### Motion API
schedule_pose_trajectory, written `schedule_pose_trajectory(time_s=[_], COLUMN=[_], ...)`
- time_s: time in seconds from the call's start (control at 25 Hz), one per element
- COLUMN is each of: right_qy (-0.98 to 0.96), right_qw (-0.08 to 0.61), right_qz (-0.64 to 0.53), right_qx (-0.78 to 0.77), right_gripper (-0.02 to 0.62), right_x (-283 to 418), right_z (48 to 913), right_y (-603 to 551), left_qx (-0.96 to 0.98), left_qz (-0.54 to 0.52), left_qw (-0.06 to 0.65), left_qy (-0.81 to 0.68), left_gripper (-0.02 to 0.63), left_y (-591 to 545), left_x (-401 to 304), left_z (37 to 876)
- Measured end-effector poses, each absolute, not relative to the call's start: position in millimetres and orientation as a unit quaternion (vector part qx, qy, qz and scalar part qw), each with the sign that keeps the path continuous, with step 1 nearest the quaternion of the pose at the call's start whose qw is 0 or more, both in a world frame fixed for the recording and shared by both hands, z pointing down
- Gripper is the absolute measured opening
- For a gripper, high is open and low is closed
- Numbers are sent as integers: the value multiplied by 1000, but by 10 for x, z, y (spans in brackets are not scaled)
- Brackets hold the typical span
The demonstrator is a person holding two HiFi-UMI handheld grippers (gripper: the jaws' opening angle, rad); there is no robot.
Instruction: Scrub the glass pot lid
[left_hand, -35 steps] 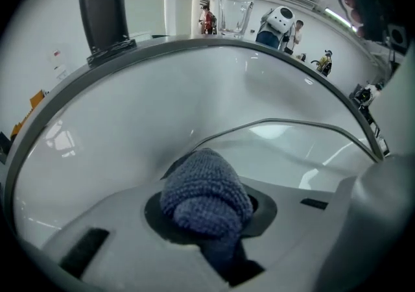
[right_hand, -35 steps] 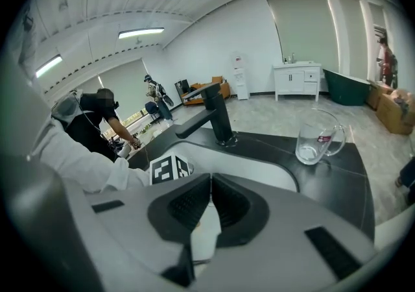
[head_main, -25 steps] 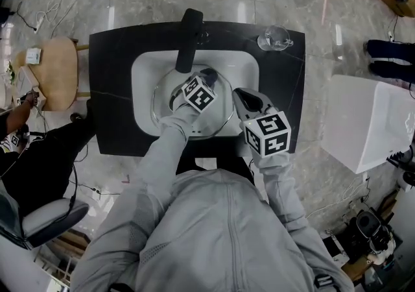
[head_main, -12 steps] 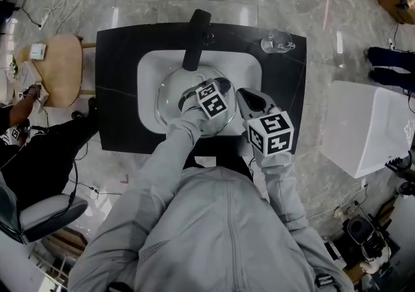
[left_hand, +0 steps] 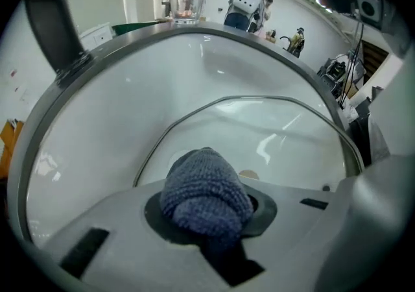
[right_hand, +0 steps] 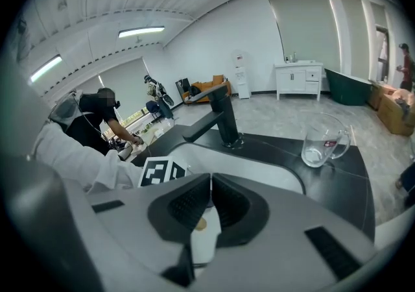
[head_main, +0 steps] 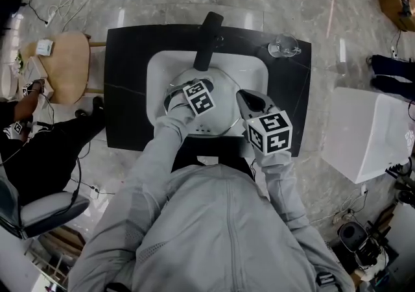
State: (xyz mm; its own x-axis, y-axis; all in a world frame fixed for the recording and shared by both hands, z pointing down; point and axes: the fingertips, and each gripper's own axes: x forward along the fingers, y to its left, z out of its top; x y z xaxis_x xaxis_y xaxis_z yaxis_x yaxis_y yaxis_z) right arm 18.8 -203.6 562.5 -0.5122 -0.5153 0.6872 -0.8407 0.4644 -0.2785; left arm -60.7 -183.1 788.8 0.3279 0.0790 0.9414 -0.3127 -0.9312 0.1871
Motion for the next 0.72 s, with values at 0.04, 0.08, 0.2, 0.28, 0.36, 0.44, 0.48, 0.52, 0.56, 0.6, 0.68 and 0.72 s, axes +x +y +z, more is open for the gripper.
schedule_pose_trajectory(time_s=[0.04,0.08,0.2,0.28,0.36,0.44,0.48,0.52,0.56,0.6,0.68,0.72], right_qy=[-814,-815,-816,-817,-818,-819,-819,-819,-818,-818,-817,-817], right_qw=[266,267,267,267,266,266,266,265,264,264,263,263], right_qz=[307,307,307,308,308,307,307,307,307,307,303,302], right_qx=[415,413,410,409,407,405,405,406,408,410,414,416], right_gripper=[31,31,31,31,31,31,31,31,31,31,31,31], right_x=[166,146,106,88,70,63,67,78,97,122,181,213], right_z=[5632,5638,5646,5651,5655,5656,5654,5650,5643,5633,5608,5598], right_y=[-2037,-2038,-2043,-2047,-2054,-2063,-2068,-2076,-2086,-2099,-2122,-2127], left_qx=[793,789,779,773,768,761,757,754,752,750,751,753], left_qz=[578,581,588,590,594,601,605,608,610,610,603,595], left_qw=[176,181,194,201,205,206,205,206,207,210,223,235], left_qy=[-79,-85,-103,-115,-126,-133,-135,-137,-139,-142,-150,-155], left_gripper=[83,83,83,83,83,83,83,83,83,83,83,83], left_y=[-1846,-1863,-1907,-1939,-1968,-1977,-1972,-1962,-1951,-1942,-1924,-1911], left_x=[-712,-814,-1087,-1236,-1366,-1471,-1512,-1543,-1562,-1569,-1549,-1525], left_z=[7891,7891,7881,7870,7853,7839,7836,7836,7836,7834,7824,7814])
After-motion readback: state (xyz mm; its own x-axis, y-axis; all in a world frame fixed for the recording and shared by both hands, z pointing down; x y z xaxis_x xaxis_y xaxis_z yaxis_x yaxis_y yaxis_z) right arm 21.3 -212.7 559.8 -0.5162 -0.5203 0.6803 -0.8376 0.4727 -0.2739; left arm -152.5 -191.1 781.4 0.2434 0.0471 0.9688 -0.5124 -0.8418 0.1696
